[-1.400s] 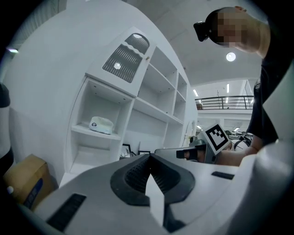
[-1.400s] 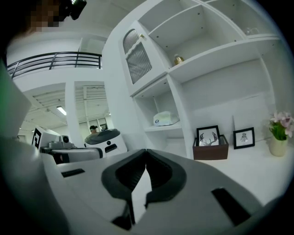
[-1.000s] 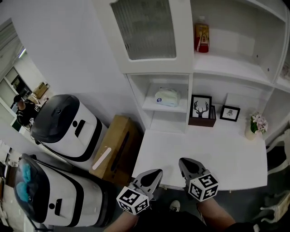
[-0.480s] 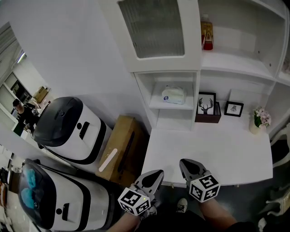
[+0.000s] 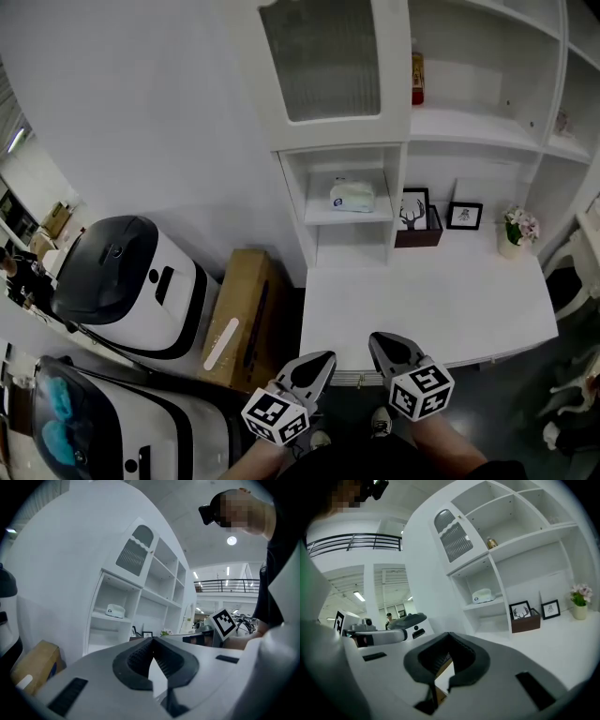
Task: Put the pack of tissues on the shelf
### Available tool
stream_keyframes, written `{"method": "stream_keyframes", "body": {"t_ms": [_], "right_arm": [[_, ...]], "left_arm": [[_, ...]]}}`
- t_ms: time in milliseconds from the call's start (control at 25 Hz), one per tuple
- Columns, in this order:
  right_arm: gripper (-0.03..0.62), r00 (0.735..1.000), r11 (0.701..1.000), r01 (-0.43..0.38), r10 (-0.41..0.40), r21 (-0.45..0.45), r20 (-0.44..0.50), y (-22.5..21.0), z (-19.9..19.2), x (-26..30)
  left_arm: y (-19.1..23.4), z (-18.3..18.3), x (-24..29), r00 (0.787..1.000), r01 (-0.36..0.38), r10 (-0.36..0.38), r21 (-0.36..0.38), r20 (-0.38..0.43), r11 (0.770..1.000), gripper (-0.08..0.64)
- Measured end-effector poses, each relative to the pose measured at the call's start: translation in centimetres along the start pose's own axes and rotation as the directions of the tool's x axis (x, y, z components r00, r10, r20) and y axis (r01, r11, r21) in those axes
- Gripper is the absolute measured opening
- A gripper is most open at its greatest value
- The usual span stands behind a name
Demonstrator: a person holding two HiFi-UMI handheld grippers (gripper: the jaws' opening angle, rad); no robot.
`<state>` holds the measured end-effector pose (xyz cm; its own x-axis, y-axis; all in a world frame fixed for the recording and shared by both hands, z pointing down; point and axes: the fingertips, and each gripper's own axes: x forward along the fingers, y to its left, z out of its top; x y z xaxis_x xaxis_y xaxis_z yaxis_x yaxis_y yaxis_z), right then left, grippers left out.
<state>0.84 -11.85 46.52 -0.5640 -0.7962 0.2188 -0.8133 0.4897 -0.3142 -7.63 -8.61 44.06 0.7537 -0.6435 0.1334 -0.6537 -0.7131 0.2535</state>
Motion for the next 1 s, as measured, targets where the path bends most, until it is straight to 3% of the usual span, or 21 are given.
{"method": "stream_keyframes", "body": {"t_ms": [480,1000], "right_arm": [[0.005,0.991,0.991,0.133,-0.132,-0.010,0.016,4.4,-1.9,-2.2],[0.005,0.977,0.977,0.210,-0.211,0.029,0.029,7.9,-4.6,-3.3]], "left_arm": [[0.4,-0.8,-3.7,0.991,0.130,-0.130,-0.021,0.008,0.991,0.003],[0.6,-2.2,-7.3,0.978,0.205,-0.205,-0.018,-0.024,0.979,0.003]]}}
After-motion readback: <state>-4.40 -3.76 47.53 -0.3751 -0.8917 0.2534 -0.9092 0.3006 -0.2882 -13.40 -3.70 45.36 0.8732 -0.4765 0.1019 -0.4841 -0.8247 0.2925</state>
